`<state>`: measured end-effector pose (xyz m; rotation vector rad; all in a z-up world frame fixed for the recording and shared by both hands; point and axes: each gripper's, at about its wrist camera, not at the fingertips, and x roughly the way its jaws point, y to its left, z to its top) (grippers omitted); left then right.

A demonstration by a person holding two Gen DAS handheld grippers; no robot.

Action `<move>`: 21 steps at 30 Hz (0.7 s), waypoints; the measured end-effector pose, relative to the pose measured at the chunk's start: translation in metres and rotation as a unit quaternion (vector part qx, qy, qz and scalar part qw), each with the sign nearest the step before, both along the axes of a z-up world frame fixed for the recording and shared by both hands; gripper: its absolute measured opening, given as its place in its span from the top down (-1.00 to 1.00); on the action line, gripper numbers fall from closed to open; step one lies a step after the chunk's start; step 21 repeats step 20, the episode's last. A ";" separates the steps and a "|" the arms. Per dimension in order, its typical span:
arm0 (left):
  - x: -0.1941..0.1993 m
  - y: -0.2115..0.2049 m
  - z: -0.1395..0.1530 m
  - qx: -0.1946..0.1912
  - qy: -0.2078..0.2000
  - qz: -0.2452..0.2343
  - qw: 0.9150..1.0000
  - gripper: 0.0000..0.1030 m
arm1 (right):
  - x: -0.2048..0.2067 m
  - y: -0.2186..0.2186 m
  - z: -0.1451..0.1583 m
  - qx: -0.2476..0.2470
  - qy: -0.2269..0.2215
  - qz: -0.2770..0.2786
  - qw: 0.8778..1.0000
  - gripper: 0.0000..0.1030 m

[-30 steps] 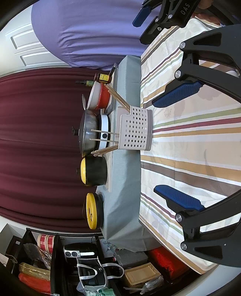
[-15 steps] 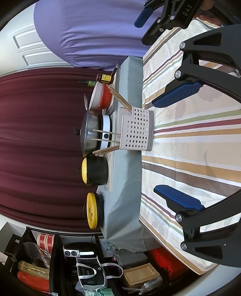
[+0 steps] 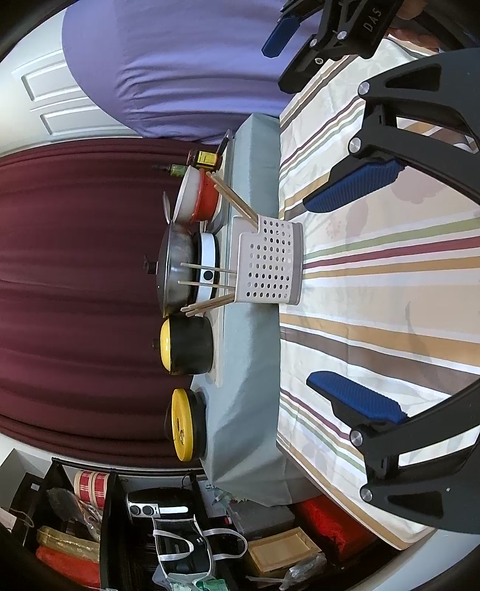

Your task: Organize utensils

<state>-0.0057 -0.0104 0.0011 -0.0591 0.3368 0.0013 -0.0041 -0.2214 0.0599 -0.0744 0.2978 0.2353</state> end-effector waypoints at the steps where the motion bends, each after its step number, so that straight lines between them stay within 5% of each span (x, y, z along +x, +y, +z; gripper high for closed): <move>1: 0.000 0.000 0.000 -0.003 -0.001 0.000 1.000 -0.68 | 0.000 0.000 0.000 0.000 0.000 0.000 1.000 -0.76; 21: 0.012 0.009 -0.010 -0.001 -0.011 -0.003 1.000 -0.71 | 0.012 -0.005 -0.011 0.000 0.005 -0.008 1.000 -0.76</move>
